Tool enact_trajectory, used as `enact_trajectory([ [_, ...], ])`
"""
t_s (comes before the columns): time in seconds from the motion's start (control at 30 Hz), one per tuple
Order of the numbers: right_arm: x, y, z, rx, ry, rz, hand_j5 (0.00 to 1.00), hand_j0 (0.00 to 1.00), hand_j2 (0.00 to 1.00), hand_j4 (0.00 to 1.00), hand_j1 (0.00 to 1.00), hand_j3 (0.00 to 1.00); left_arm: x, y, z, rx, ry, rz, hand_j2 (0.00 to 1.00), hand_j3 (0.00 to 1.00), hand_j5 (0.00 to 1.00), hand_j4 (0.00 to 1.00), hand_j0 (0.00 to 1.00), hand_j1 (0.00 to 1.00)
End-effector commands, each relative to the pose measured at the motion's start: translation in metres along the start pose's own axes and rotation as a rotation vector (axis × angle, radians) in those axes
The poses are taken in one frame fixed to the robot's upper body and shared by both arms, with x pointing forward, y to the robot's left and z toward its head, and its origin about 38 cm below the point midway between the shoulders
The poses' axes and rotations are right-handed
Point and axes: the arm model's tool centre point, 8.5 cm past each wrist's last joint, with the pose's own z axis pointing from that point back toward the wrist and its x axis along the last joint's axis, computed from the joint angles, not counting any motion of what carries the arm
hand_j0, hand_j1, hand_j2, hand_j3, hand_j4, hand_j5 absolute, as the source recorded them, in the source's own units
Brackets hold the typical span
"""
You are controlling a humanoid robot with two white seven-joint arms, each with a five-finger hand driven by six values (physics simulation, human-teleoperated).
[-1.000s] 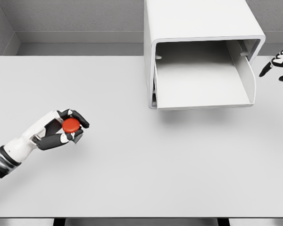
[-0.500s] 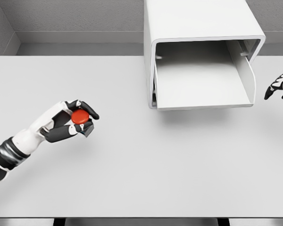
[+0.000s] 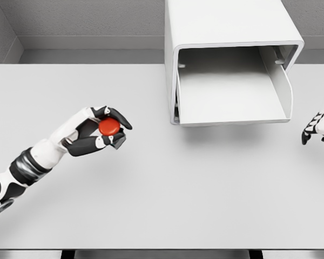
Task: Slide open multi-storey tabletop storage cabinets and put open load switch and slide close multi-storey tabletop storage cabinets
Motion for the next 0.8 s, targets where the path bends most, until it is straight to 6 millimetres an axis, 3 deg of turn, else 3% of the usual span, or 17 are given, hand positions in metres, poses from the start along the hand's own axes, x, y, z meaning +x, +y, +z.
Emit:
enact_trajectory([
  [0.0,0.016,0.019,-0.012,0.069,-0.049,0.014,0.57,0.57,0.57,0.57,0.57,0.57,0.001,-0.005,-0.006,-0.005,-0.019,0.011,0.49,0.49,0.49,0.49,0.49,0.49],
  [0.13,0.027,0.020,-0.015,0.088,-0.080,0.043,0.57,0.57,0.57,0.57,0.57,0.57,0.003,-0.012,-0.022,-0.034,-0.055,0.014,0.49,0.49,0.49,0.49,0.49,0.49],
  [0.3,0.048,0.004,-0.020,0.049,-0.139,0.083,0.56,0.56,0.56,0.56,0.56,0.56,0.007,-0.022,-0.033,-0.063,-0.090,0.008,0.49,0.49,0.49,0.49,0.49,0.49],
  [0.77,0.053,-0.010,-0.023,-0.007,-0.156,0.087,0.56,0.56,0.56,0.56,0.56,0.56,0.015,-0.044,-0.071,-0.153,-0.174,0.011,0.50,0.50,0.50,0.50,0.50,0.50],
])
